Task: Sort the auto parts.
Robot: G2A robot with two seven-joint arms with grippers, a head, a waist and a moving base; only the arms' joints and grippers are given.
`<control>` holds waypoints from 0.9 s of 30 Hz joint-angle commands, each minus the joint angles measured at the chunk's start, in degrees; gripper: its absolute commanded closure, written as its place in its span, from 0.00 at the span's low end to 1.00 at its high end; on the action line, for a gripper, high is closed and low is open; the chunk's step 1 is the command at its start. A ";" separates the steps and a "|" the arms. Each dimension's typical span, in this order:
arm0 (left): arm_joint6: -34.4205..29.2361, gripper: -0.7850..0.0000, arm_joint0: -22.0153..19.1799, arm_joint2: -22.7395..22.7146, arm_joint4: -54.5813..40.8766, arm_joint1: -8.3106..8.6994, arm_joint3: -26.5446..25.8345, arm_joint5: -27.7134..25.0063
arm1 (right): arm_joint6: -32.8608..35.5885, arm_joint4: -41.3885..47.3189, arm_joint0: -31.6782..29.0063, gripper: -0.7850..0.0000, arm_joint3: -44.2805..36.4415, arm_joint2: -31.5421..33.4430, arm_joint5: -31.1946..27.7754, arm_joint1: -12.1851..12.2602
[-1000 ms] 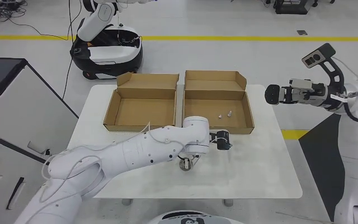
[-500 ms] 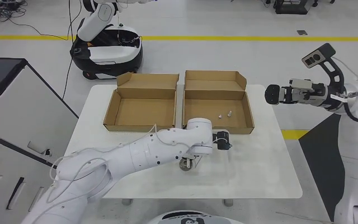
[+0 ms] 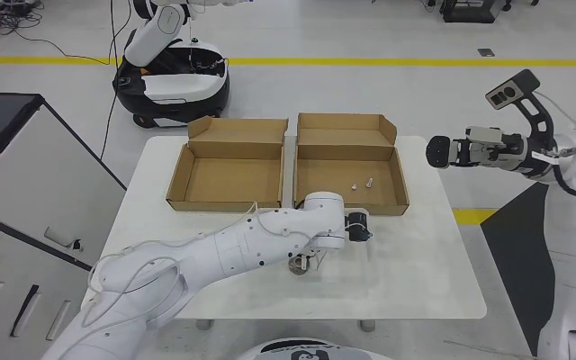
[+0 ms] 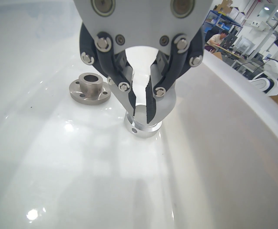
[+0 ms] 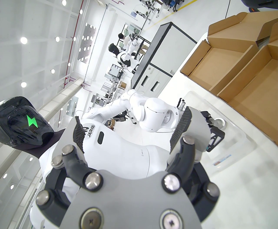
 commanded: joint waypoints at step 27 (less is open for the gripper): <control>-0.14 0.53 0.94 0.16 -1.34 -0.62 0.77 0.15 | 0.00 0.00 0.00 0.00 0.00 0.00 0.00 0.00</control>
